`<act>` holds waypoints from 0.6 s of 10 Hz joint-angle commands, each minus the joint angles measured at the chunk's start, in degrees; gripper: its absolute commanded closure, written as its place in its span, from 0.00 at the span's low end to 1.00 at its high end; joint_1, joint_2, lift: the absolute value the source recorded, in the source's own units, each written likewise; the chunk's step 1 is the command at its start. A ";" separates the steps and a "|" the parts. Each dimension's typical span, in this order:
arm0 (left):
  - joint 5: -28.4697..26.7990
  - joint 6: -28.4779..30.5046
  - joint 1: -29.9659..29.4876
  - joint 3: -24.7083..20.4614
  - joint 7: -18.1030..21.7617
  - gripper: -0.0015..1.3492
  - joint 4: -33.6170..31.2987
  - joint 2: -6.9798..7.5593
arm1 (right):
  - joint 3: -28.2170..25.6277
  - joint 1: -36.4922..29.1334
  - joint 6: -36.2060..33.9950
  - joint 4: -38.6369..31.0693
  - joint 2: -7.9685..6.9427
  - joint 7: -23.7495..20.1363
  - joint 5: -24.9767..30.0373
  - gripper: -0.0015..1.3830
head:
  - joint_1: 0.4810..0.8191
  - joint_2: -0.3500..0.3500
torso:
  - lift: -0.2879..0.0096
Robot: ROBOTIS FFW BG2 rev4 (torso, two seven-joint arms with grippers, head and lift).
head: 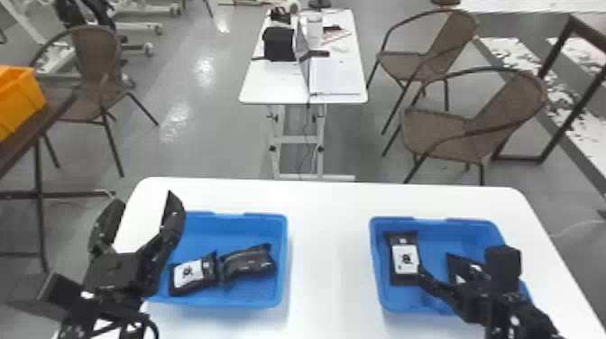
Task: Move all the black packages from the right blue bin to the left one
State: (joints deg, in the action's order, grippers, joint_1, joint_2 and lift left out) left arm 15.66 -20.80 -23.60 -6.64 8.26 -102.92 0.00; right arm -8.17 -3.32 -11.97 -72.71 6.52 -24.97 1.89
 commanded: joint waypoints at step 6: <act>0.42 0.32 0.30 -0.04 0.01 0.17 0.00 -0.15 | 6.59 9.47 0.55 13.82 0.51 -1.22 2.16 0.28 | 0.63 0.58 | 0.97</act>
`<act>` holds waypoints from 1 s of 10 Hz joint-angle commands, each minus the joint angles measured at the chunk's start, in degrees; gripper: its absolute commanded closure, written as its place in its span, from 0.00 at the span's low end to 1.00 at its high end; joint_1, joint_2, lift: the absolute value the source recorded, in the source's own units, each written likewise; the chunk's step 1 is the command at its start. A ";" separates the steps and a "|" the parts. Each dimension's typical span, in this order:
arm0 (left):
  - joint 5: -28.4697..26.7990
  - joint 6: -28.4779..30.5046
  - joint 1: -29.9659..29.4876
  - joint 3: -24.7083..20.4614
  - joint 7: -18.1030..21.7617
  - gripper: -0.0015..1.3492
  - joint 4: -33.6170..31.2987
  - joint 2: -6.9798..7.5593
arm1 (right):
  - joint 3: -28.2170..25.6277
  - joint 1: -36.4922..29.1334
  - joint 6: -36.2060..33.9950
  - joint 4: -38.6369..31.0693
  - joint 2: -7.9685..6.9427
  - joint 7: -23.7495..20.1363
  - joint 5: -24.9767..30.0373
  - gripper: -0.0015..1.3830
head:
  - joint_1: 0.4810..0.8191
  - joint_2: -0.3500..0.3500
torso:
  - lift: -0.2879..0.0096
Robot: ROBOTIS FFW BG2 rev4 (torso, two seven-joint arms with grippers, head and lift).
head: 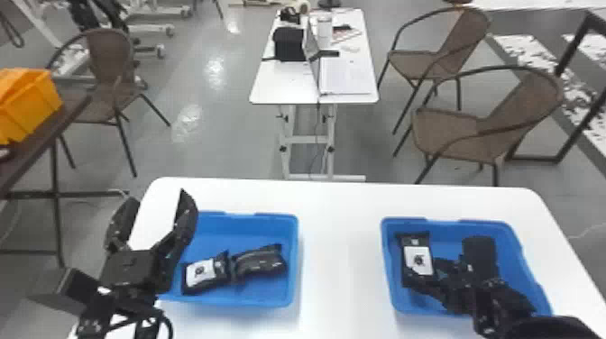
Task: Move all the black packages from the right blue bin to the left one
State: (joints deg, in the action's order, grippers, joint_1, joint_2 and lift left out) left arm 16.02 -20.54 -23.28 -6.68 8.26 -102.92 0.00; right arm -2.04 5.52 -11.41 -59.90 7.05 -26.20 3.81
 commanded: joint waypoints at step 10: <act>2.17 -0.29 -0.63 -0.18 0.00 0.18 0.88 -0.15 | -0.86 -2.09 -6.52 -3.30 -0.46 3.26 -2.66 0.83 | 0.63 0.60 | 0.97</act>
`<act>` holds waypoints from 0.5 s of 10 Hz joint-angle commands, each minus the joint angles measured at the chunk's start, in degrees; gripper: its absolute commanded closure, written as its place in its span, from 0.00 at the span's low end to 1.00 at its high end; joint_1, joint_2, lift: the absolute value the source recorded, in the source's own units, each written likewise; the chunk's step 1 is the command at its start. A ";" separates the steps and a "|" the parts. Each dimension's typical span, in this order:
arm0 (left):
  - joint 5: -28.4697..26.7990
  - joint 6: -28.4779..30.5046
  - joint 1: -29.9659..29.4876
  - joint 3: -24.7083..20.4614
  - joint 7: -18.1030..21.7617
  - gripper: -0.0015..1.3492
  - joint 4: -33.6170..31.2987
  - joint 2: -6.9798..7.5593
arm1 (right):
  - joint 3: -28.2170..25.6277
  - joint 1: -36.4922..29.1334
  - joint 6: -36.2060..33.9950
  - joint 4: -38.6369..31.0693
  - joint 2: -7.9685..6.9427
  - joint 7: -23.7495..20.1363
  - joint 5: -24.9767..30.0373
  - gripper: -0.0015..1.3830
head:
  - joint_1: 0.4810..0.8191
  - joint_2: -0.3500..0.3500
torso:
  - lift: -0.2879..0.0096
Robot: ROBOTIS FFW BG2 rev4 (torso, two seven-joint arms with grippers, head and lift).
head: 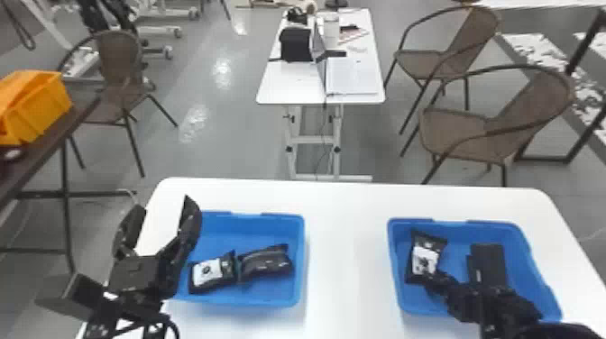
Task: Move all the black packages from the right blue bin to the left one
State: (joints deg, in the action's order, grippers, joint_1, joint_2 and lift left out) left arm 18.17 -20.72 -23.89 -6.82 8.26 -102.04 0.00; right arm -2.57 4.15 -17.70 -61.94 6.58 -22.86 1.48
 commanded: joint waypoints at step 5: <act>0.03 -0.99 0.07 0.23 0.01 0.18 0.44 -0.15 | -1.21 -6.87 1.09 -13.21 0.10 1.23 -4.55 0.83 | 0.63 0.58 | 0.97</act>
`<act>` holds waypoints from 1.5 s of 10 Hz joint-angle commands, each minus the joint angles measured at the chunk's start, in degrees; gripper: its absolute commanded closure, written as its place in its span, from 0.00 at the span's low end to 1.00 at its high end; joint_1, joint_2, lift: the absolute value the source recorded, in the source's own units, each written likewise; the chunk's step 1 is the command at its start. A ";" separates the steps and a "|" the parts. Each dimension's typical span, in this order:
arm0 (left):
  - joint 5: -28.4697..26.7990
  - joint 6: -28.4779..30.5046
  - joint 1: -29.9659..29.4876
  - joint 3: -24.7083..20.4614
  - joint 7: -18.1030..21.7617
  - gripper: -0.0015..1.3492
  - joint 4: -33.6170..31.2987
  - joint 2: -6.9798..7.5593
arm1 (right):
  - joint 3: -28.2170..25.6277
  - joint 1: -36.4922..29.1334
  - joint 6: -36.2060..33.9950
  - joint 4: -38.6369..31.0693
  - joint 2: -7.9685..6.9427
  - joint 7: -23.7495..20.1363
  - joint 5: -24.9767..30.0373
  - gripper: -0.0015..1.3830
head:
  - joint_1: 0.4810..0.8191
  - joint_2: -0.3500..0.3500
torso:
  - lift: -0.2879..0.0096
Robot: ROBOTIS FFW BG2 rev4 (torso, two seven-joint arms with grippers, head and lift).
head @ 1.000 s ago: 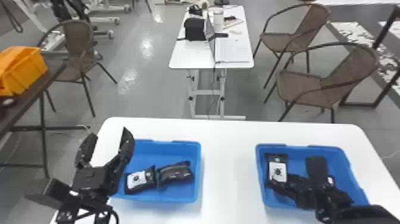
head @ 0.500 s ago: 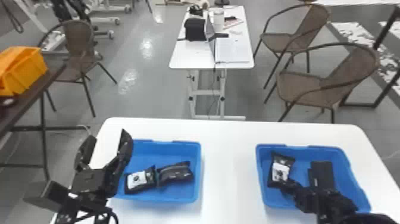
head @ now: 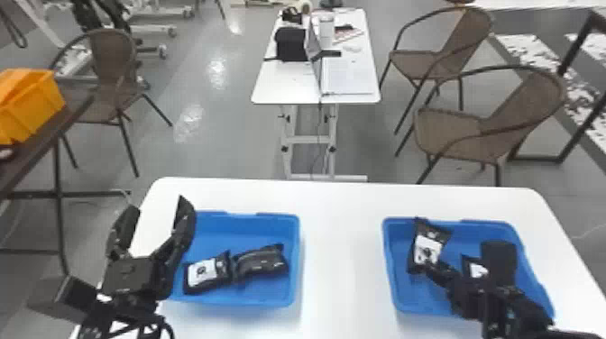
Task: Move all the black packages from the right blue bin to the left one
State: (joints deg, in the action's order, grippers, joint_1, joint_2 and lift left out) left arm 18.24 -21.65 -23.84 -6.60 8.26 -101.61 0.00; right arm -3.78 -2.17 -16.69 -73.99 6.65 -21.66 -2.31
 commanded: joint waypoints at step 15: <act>14.37 37.38 12.59 -3.33 15.47 0.17 -5.09 -0.15 | 30.49 20.18 -7.04 -12.58 4.95 -19.74 -16.94 0.83 | 0.63 0.87 | 0.97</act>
State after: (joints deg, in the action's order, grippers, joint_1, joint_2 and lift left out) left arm 32.22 14.81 -11.68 -9.87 23.79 -106.78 0.03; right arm 25.55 17.17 -24.06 -87.21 11.61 -41.40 -18.54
